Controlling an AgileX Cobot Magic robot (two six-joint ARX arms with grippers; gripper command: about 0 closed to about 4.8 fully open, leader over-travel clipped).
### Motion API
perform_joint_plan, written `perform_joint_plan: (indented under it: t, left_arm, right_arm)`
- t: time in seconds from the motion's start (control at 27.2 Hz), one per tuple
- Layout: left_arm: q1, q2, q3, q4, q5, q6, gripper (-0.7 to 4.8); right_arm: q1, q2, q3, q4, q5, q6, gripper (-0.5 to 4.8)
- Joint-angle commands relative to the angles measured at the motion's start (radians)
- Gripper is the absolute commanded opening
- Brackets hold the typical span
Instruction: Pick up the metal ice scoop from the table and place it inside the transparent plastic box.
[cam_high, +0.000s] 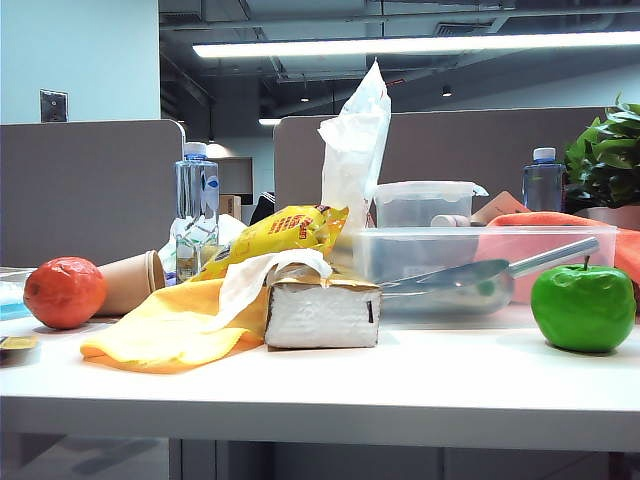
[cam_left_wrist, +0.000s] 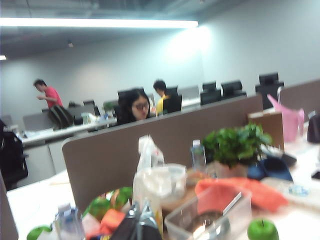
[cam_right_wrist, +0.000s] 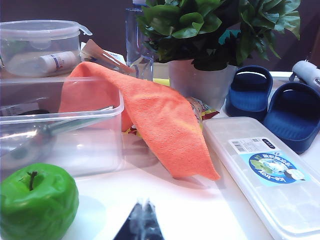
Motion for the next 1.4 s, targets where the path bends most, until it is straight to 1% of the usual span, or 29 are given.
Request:
perform_joint_plan:
  t: [0.04,0.07,0.18,0.26,0.33,0.4,0.44,0.48,0.59,0.66,0.74,0.77,0.92,0.99,1.14,1.32,1.4]
  left_arm:
    - [0.000,-0.024,0.001,-0.076,-0.004,-0.003,-0.02]
    - [0.000,-0.032,0.001,-0.084,-0.013,0.001,-0.03]
    - [0.000,-0.047,0.002,-0.090,-0.082,0.006,-0.03]
    - [0.001,-0.052,0.002,-0.111,-0.127,-0.007,-0.02]
    - [0.000,-0.055,-0.006,-0.126,-0.148,-0.028,-0.03]
    - [0.009,-0.057,-0.034,-0.124,-0.176,-0.021,-0.03]
    - [0.032,-0.060,-0.057,-0.119,-0.197,-0.023,-0.03]
    - [0.060,-0.060,-0.080,-0.115,-0.196,-0.025,-0.02]
    - [0.189,-0.064,-0.193,-0.079,-0.185,-0.050,-0.03]
    - [0.268,-0.075,-0.268,-0.038,-0.165,-0.073,-0.02]
    - [0.352,-0.093,-0.356,0.040,-0.090,-0.113,-0.02]
    - [0.393,-0.097,-0.406,0.100,-0.045,-0.129,-0.02]
    - [0.516,-0.097,-0.566,0.290,0.071,-0.153,-0.02]
    - [0.571,-0.097,-0.633,0.356,0.108,-0.184,-0.03]
    - [0.642,-0.097,-0.722,0.392,0.113,-0.253,-0.03]
    - [0.706,-0.097,-0.814,0.410,0.130,-0.277,-0.03]
    - [0.714,-0.097,-0.845,0.428,0.129,-0.290,-0.03]
  right_arm:
    - [-0.001,0.002,0.002,0.014,0.000,0.000,-0.01]
    - [-0.001,0.002,0.002,0.014,0.000,0.000,-0.01]
    - [-0.001,0.002,0.002,0.014,0.000,0.000,-0.01]
    - [-0.001,0.002,0.002,0.014,0.000,0.000,-0.01]
    - [-0.001,0.002,0.002,0.014,0.000,0.000,-0.01]
    - [-0.001,0.002,0.002,0.014,0.000,0.000,-0.01]
    - [-0.001,0.002,0.002,0.013,0.000,0.000,-0.01]
    - [-0.001,0.002,0.002,0.014,0.000,0.000,-0.01]
    - [-0.001,0.002,0.002,0.014,0.000,0.000,-0.01]
    - [-0.001,0.002,0.002,0.014,0.000,0.000,-0.01]
    - [-0.001,0.002,0.002,0.014,0.000,0.000,-0.01]
    - [-0.001,0.002,0.002,0.014,0.001,0.000,-0.01]
    - [-0.002,0.002,0.002,0.015,0.000,0.000,-0.01]
    - [-0.001,0.002,0.002,0.010,0.000,0.000,-0.01]
    - [-0.002,0.002,0.002,0.011,0.000,0.000,-0.01]
    - [-0.002,0.002,0.002,0.011,0.000,0.000,-0.01]
    - [-0.002,0.002,0.002,0.011,0.000,0.000,-0.01]
